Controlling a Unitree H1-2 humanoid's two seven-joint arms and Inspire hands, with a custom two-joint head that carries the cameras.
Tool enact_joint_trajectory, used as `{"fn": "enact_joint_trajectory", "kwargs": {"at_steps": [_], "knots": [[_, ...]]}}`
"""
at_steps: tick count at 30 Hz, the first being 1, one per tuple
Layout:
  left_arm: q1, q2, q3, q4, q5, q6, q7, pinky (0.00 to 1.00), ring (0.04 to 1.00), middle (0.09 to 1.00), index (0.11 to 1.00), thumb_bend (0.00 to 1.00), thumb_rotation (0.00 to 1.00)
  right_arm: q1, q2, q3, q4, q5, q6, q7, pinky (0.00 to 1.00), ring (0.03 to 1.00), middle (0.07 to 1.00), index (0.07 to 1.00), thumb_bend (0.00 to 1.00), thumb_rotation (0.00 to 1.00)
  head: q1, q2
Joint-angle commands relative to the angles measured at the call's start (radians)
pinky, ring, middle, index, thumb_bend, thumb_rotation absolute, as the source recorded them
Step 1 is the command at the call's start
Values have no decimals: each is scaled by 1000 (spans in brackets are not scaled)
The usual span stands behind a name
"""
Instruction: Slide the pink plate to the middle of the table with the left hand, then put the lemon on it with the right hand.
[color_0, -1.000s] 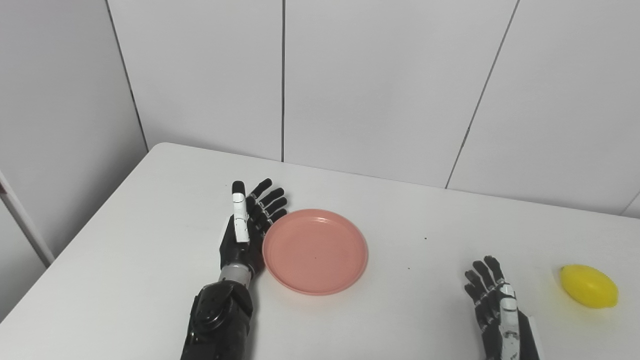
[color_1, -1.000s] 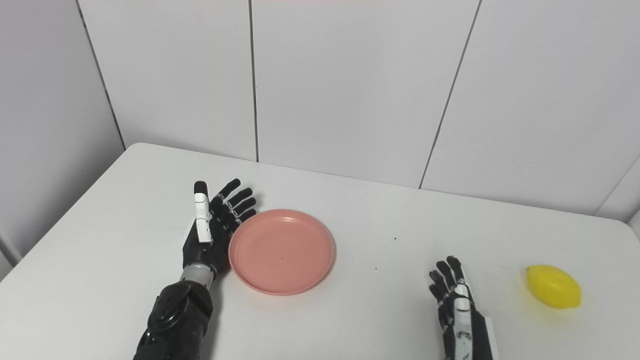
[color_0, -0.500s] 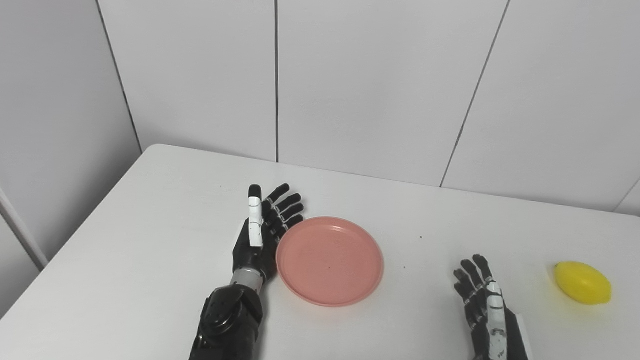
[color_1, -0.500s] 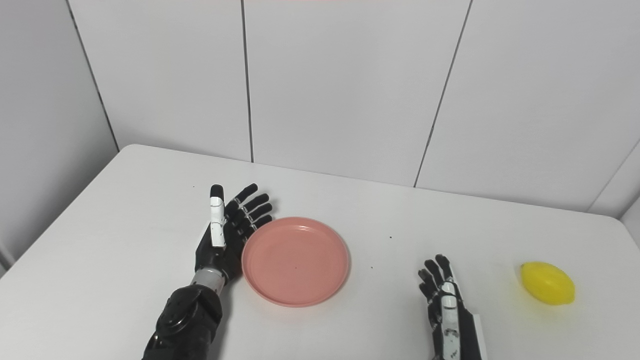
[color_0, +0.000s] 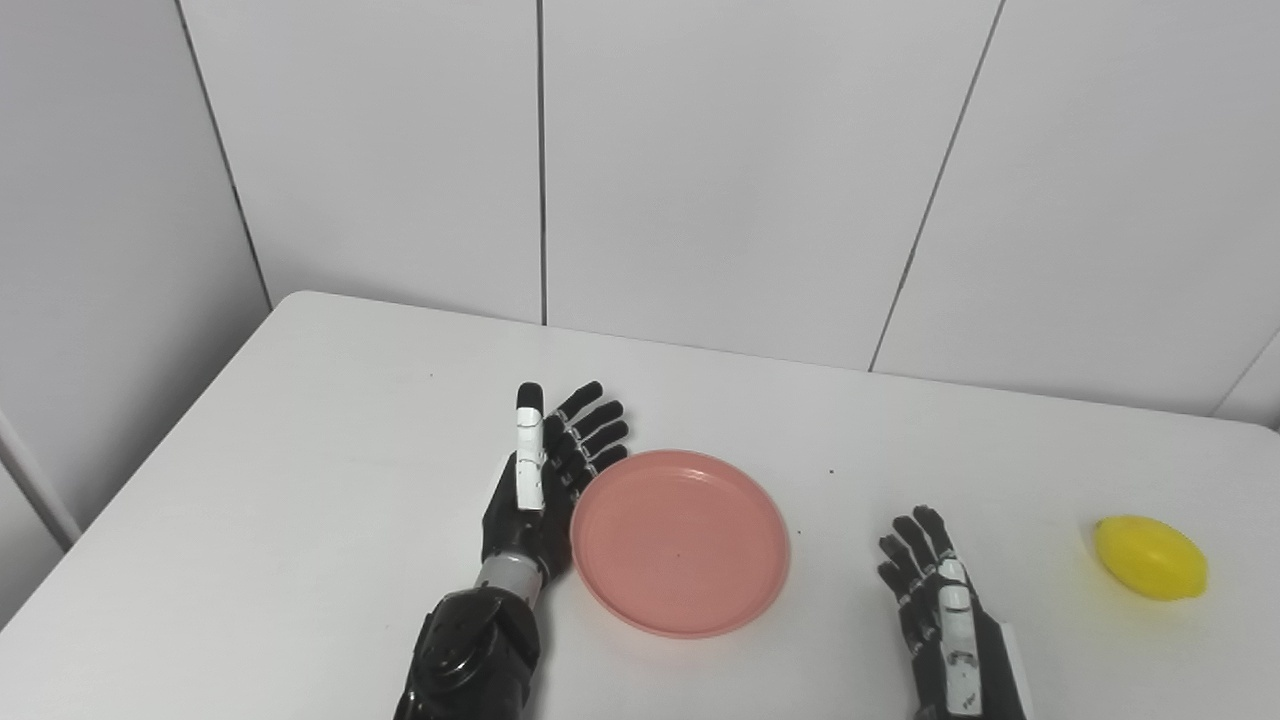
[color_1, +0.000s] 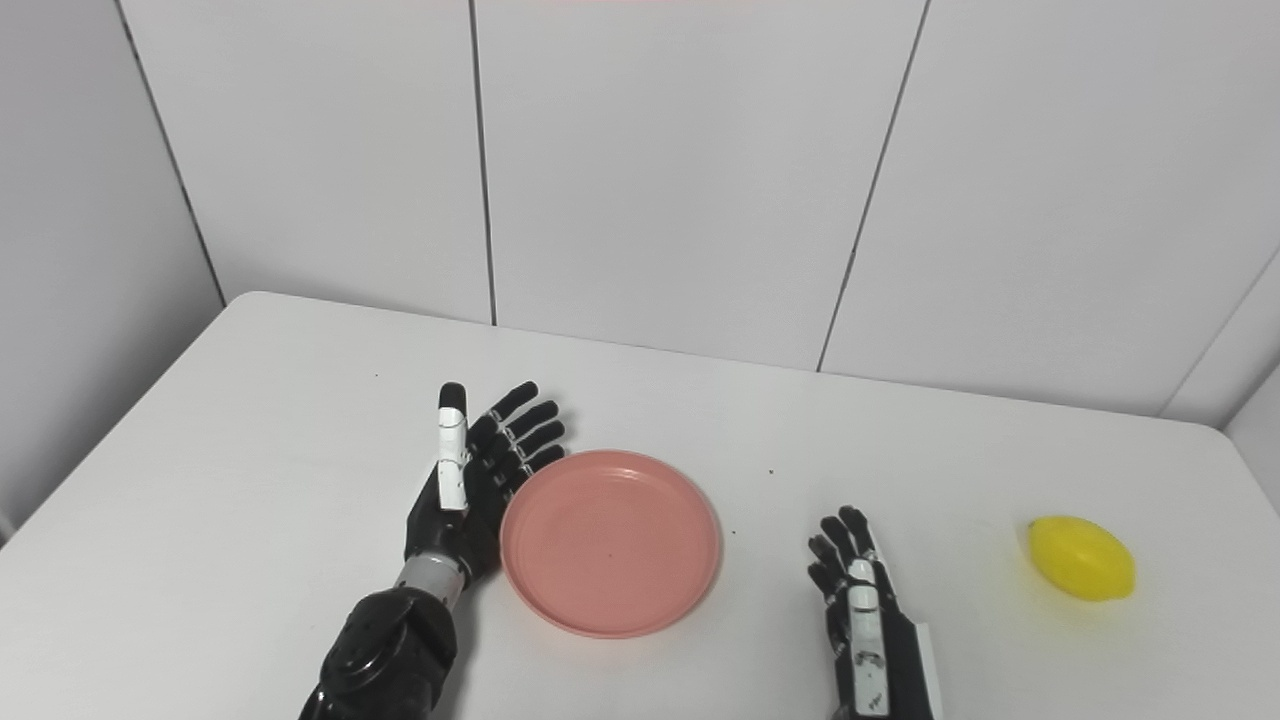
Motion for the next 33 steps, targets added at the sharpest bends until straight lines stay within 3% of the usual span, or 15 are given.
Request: {"fn": "enact_joint_trajectory", "kwargs": {"at_steps": [1, 6, 22, 33], "knots": [[28, -14, 5, 11, -5, 56, 19, 829, 797, 780, 789, 799, 972, 22, 17, 13, 22, 2, 22, 3, 938, 908, 915, 917, 687, 881, -9, 4], [35, -16, 6, -7, -12, 67, 14, 849, 808, 789, 799, 795, 979, 19, 20, 25, 25, -2, 11, 3, 953, 914, 920, 924, 682, 893, -33, 14], [13, 46, 46, 3, -55, 98, -17, 856, 814, 795, 808, 832, 939, -3, 84, 53, 55, -83, -1, -50, 928, 895, 901, 913, 701, 872, -242, 35], [6, 70, 57, 16, -87, 109, -34, 860, 831, 812, 821, 839, 935, -16, 106, 47, 68, -124, -27, -90, 892, 878, 886, 891, 740, 887, -318, 30]]}}
